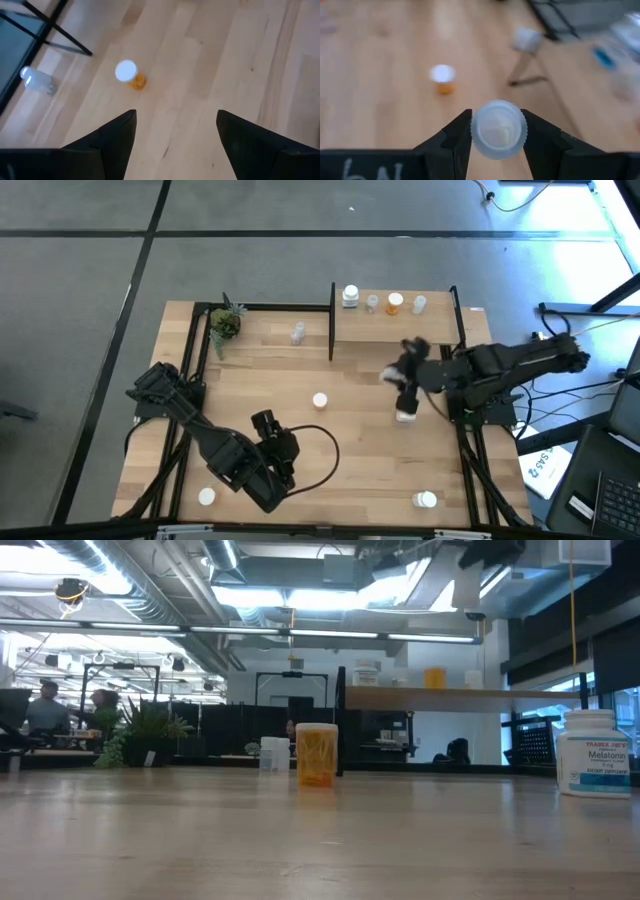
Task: Pick and place medicine bottles onto shelf by color
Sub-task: Put the bottom yellow transparent pill bottle on the shelf aligned with the other yellow transparent pill bottle
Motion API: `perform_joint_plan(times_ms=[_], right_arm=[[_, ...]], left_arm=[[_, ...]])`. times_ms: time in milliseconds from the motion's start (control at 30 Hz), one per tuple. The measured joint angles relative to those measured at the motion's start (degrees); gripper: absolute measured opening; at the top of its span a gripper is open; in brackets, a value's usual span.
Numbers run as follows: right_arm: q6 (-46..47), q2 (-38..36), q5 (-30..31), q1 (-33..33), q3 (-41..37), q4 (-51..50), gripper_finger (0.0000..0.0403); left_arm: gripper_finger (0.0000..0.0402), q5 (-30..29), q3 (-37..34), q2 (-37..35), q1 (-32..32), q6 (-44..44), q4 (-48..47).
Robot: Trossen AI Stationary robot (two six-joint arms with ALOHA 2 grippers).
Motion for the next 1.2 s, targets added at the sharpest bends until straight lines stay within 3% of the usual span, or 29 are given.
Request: perform_joint_plan(times_ms=[233,600,700,1200], right_arm=[[10.8,-3.65,7.65,-7.03,0.0,-8.22,0.0152],[15.6,-3.72,7.56,-24.94,-0.32,-11.21,0.0152],[15.54,-3.76,5.0,-29.17,-1.09,-13.19,0.0152],[11.62,-3.81,4.38,-38.4,-9.5,-1.4,0.0152]], left_arm=[[0.027,-7.62,0.01,0.0,2.42,3.39,2.75],[0.027,-7.85,0.0,0.0,5.1,4.26,2.83],[0.027,-7.81,0.0,0.0,4.93,4.26,2.81],[0.027,-7.7,0.02,0.0,4.9,5.7,2.81]])
